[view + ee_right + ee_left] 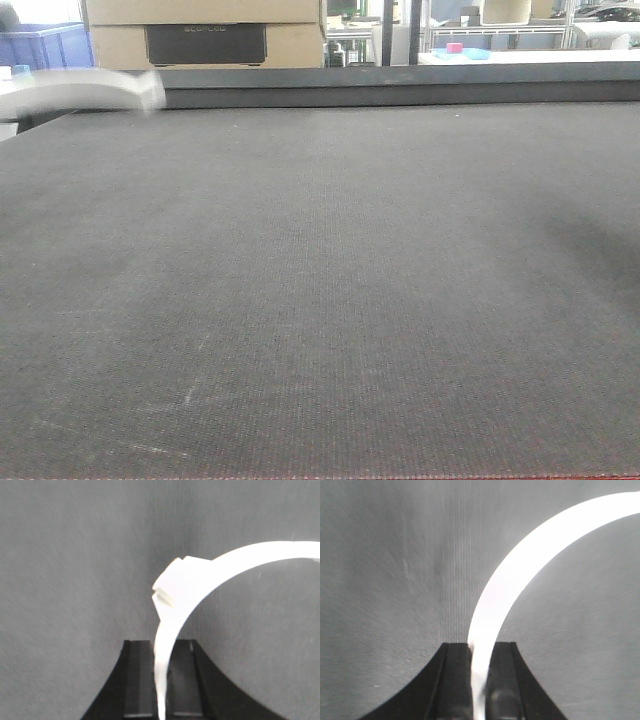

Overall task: Grab PVC pipe and place in blue bin
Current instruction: 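Raise both held pipe pieces high above the table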

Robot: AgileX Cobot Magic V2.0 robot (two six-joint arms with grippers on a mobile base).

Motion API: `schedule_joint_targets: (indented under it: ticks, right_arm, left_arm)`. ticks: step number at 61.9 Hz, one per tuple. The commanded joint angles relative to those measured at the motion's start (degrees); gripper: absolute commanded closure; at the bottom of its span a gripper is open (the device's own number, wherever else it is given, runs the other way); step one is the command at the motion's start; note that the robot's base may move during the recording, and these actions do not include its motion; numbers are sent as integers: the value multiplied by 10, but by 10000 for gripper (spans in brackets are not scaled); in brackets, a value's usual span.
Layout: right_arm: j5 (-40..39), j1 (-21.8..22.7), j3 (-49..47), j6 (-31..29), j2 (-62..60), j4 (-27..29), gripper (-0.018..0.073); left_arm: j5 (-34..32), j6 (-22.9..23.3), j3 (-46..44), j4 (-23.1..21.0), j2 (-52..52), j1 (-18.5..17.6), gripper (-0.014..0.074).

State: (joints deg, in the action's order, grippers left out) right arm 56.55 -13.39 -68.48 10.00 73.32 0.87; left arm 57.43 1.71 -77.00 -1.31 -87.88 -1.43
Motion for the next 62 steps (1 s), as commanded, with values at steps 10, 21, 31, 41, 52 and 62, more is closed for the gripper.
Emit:
schedule_joint_targets:
  ticks: [10, 21, 31, 41, 52, 62]
  right_arm:
    - [-90, 0, -1, -5, -69, -12, 718]
    - [-150, 0, -1, -11, -111, -13, 718]
    - [-226, 0, 13, -41, -148, -14, 718]
    - [-310, 0, 71, -45, -198, -20, 718]
    - [-349, 0, 154, -45, -268, -21, 718]
    - [-379, 0, 215, -45, -336, -27, 718]
  left_arm:
    - [-80, 0, -2, -12, 106, 0, 707]
    - [-143, -7, 20, -45, 174, -1, 707]
    - [-231, -45, 87, -50, 247, -25, 707]
    - [-282, -46, 170, -53, 308, -45, 707]
    - [-365, -46, 269, -120, 399, -52, 707]
    - [-404, -46, 324, -135, 479, -52, 707]
